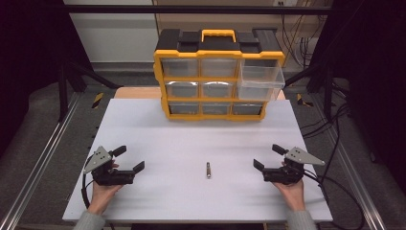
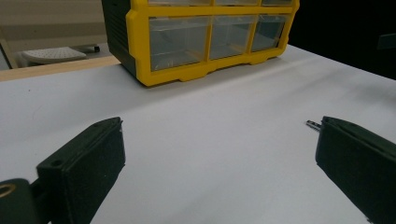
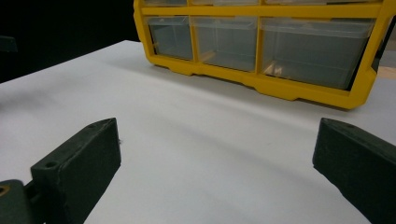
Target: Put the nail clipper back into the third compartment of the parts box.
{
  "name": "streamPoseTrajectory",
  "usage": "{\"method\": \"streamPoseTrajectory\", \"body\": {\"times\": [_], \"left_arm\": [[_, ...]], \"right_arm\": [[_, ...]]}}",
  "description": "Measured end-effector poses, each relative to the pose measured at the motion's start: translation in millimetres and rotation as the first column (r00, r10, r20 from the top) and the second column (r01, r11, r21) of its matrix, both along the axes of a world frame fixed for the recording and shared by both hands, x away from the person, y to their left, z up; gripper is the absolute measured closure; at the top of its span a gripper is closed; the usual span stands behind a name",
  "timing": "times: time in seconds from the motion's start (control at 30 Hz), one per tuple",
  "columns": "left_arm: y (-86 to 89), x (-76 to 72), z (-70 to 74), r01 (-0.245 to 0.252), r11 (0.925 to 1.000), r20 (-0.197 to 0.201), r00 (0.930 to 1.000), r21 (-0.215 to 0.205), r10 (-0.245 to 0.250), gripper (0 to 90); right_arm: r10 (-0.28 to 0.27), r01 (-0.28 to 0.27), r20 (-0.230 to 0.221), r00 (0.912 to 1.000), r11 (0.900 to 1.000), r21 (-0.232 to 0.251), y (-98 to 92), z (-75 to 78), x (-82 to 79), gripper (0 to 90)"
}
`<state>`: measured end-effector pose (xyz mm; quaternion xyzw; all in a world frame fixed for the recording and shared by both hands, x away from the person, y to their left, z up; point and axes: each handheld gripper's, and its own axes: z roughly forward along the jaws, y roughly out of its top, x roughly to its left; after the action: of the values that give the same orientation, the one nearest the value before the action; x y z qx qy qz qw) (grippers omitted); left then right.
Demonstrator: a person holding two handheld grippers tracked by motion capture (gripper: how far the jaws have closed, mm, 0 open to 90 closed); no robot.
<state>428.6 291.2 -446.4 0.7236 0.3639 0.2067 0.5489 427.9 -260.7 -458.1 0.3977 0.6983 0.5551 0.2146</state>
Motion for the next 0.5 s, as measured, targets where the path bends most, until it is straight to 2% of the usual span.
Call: {"method": "streamPoseTrajectory", "body": {"times": [0.5], "left_arm": [[0.8, -1.3, -1.9, -0.006, 0.9999, -0.006, 1.0, 0.01, 0.006, 1.1]], "right_arm": [[-0.02, 0.02, 0.006, 0.9998, 1.0, -0.013, 0.2, 6.3, -0.5, 1.1]]}}
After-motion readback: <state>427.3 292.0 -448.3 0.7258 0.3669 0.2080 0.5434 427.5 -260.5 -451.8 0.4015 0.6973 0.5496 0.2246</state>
